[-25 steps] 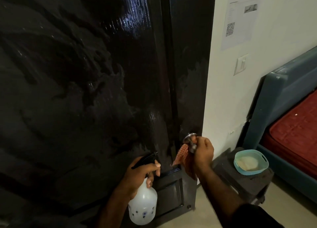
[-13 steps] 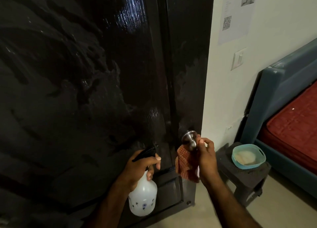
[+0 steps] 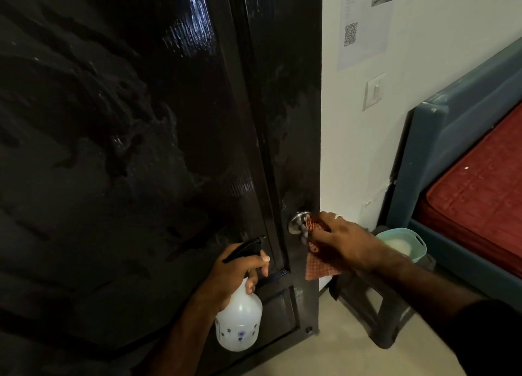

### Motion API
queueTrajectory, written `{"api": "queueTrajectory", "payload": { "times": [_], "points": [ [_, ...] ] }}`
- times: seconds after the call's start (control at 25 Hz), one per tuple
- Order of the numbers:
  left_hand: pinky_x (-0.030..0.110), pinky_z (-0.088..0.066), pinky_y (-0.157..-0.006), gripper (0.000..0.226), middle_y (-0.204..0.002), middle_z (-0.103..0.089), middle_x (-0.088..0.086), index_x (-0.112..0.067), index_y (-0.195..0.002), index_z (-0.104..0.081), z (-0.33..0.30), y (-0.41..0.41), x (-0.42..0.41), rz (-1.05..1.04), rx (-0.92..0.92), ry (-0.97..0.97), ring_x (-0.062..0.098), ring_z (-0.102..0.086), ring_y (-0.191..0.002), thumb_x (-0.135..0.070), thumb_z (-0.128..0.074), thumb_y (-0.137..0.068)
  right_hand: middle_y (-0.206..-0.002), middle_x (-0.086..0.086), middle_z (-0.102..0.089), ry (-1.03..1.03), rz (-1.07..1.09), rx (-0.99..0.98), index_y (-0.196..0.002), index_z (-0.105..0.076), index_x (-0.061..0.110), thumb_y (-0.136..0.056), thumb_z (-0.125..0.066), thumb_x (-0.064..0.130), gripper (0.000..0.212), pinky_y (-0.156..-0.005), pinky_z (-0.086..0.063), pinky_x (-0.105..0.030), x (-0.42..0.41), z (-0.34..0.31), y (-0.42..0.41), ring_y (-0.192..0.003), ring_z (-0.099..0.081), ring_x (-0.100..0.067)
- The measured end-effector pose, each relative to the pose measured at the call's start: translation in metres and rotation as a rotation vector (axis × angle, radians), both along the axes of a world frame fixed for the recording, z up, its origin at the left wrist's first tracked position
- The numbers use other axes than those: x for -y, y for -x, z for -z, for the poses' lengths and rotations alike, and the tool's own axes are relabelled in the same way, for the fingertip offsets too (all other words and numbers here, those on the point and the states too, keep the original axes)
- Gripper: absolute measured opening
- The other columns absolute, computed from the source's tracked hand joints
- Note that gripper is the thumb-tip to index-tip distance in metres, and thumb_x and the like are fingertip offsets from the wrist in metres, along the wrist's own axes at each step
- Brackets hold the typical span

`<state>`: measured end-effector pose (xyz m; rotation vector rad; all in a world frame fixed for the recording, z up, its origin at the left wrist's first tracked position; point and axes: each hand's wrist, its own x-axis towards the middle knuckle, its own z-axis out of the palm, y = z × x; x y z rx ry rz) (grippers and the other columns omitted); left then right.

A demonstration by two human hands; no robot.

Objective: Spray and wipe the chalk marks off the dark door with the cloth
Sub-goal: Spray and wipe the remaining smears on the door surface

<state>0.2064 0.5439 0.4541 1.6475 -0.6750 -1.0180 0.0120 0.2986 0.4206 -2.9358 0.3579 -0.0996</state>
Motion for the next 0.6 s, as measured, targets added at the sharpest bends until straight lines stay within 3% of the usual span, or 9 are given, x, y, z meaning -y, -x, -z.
{"api": "queueTrajectory", "payload": {
  "times": [0.08,0.2,0.24,0.36,0.48,0.56,0.6],
  "points": [
    [0.030,-0.045,-0.051,0.015,-0.073,-0.067,0.011,0.002,-0.094,-0.067,-0.001,0.001,-0.001,-0.005,0.002,0.002,0.018,-0.047,-0.049,-0.013,-0.072,-0.095,-0.145,0.004,-0.047,0.031,-0.010,0.070,-0.148,-0.043,0.041,-0.099,-0.069,0.045,0.056,-0.108,-0.053,-0.036,0.006,-0.015,-0.004,-0.123,-0.059,-0.019],
    [0.031,-0.045,-0.052,0.033,-0.083,-0.070,0.017,0.002,-0.099,-0.068,0.000,0.000,0.003,-0.050,-0.020,0.014,0.020,-0.048,-0.050,-0.024,-0.079,-0.083,-0.116,0.010,-0.066,-0.296,0.151,0.545,-0.136,-0.048,0.034,-0.098,-0.075,0.034,0.047,-0.084,-0.063,-0.037,-0.013,-0.031,-0.019,-0.090,-0.067,-0.007],
    [0.031,-0.044,-0.051,0.034,-0.086,-0.070,0.019,0.002,-0.100,-0.068,-0.002,0.000,0.005,-0.070,-0.029,0.024,0.020,-0.048,-0.050,-0.025,-0.079,-0.080,-0.116,0.009,-0.067,-0.342,0.228,0.738,-0.134,-0.050,0.030,-0.098,-0.076,0.032,0.044,-0.083,-0.063,-0.033,-0.024,-0.037,-0.030,-0.089,-0.065,-0.004],
    [0.031,-0.042,-0.051,0.029,-0.086,-0.069,0.020,-0.003,-0.097,-0.070,-0.005,-0.003,0.011,-0.103,-0.044,0.058,0.021,-0.046,-0.049,-0.023,-0.078,-0.077,-0.144,-0.006,-0.049,-0.254,0.373,1.128,-0.134,-0.062,0.014,-0.096,-0.080,0.022,0.043,-0.099,-0.052,-0.015,-0.047,-0.047,-0.069,-0.122,-0.053,-0.007],
    [0.031,-0.043,-0.051,0.026,-0.084,-0.069,0.021,-0.006,-0.094,-0.070,-0.008,-0.005,0.009,-0.126,-0.038,0.094,0.021,-0.047,-0.049,-0.024,-0.077,-0.077,-0.156,-0.014,-0.039,-0.121,0.323,0.988,-0.145,-0.063,0.015,-0.095,-0.080,0.020,0.053,-0.111,-0.049,-0.034,-0.066,-0.007,-0.089,-0.138,-0.049,-0.030],
    [0.031,-0.042,-0.050,0.024,-0.083,-0.068,0.021,-0.006,-0.093,-0.070,-0.009,-0.008,0.003,-0.132,-0.045,0.113,0.021,-0.046,-0.048,-0.022,-0.077,-0.078,-0.155,-0.014,-0.042,0.001,0.189,0.624,-0.147,-0.063,0.018,-0.097,-0.075,0.022,0.051,-0.105,-0.055,-0.041,-0.083,0.042,-0.089,-0.133,-0.052,-0.035],
    [0.030,-0.042,-0.050,0.022,-0.083,-0.067,0.022,-0.006,-0.092,-0.070,-0.009,-0.010,0.000,-0.126,-0.049,0.120,0.021,-0.046,-0.048,-0.022,-0.077,-0.078,-0.152,-0.011,-0.044,-0.032,0.159,0.437,-0.144,-0.063,0.019,-0.100,-0.069,0.023,0.045,-0.102,-0.057,-0.041,-0.091,0.060,-0.088,-0.129,-0.055,-0.035]
  ]
}}
